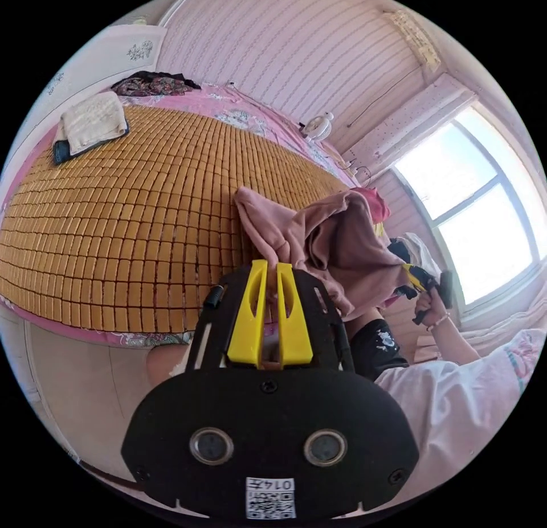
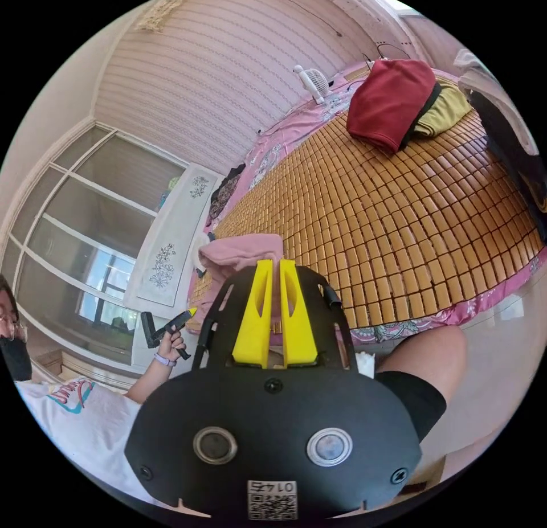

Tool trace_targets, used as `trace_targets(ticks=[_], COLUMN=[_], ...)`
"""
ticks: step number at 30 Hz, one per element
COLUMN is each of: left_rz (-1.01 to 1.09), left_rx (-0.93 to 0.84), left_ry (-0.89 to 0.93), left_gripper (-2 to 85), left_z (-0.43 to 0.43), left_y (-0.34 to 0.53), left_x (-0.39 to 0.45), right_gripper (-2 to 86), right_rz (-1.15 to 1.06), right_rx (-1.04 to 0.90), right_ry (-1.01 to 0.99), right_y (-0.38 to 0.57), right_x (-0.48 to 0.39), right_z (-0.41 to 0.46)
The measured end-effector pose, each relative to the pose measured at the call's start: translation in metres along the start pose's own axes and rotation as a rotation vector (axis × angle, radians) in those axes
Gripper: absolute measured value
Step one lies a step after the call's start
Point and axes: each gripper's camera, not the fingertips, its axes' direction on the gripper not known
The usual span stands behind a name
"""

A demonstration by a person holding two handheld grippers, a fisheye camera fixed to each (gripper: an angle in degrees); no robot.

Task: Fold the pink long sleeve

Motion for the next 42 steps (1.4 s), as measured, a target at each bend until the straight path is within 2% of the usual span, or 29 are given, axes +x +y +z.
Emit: trace_targets(ticks=[4, 8, 10, 15, 17, 19, 21, 23, 25, 30, 34, 37, 39, 42], left_rz=[0.070, 0.207, 0.247, 0.321, 0.358, 0.394, 0.369, 0.314, 0.305, 0.388, 0.447, 0.522, 0.582, 0.570], left_rx=[0.139, 0.285, 0.375, 0.756, 0.808, 0.785, 0.897, 0.931, 0.972, 1.068, 1.135, 1.233, 1.309, 1.320], left_ry=[0.018, -0.100, -0.116, -0.099, -0.105, -0.176, -0.071, -0.014, 0.002, -0.005, 0.025, 0.064, 0.023, -0.015], left_gripper=[0.2, 0.1, 0.0, -0.2, -0.2, -0.2, -0.2, -0.2, -0.3, -0.4, -0.3, -0.2, 0.0, 0.1], left_z=[-0.062, -0.154, -0.200, -0.351, -0.390, -0.409, -0.433, -0.448, -0.459, -0.487, -0.504, -0.530, -0.547, -0.550], left_y=[-0.012, -0.027, -0.024, 0.003, 0.009, 0.008, 0.022, 0.029, 0.041, 0.084, 0.116, 0.148, 0.163, 0.151], left_x=[0.004, 0.030, 0.038, 0.062, 0.079, 0.096, 0.092, 0.085, 0.086, 0.108, 0.121, 0.135, 0.152, 0.160], right_gripper=[1.1, 1.0, 0.9, 0.8, 0.8, 0.8, 0.7, 0.7, 0.7, 0.4, 0.4, 0.4, 0.4, 0.4], right_rz=[-0.121, -0.326, -0.358, -0.531, -0.630, -0.742, -0.827, -0.863, -0.903, -0.988, -1.007, -1.082, -1.146, -1.175], right_rx=[0.055, 0.094, 0.120, 0.315, 0.356, 0.412, 0.502, 0.511, 0.520, 0.601, 0.649, 0.710, 0.782, 0.800], right_ry=[-0.090, -0.138, -0.149, -0.400, -0.397, -0.338, -0.319, -0.249, -0.181, -0.157, -0.205, -0.342, -0.331, -0.301], right_y=[-0.017, -0.052, -0.065, -0.084, -0.085, -0.079, -0.065, -0.057, -0.049, -0.025, -0.006, 0.018, 0.035, 0.030], right_x=[-0.035, -0.103, -0.133, -0.229, -0.269, -0.310, -0.348, -0.372, -0.390, -0.415, -0.424, -0.431, -0.444, -0.455], right_z=[-0.033, -0.074, -0.095, -0.182, -0.212, -0.237, -0.270, -0.284, -0.293, -0.329, -0.355, -0.387, -0.403, -0.401])
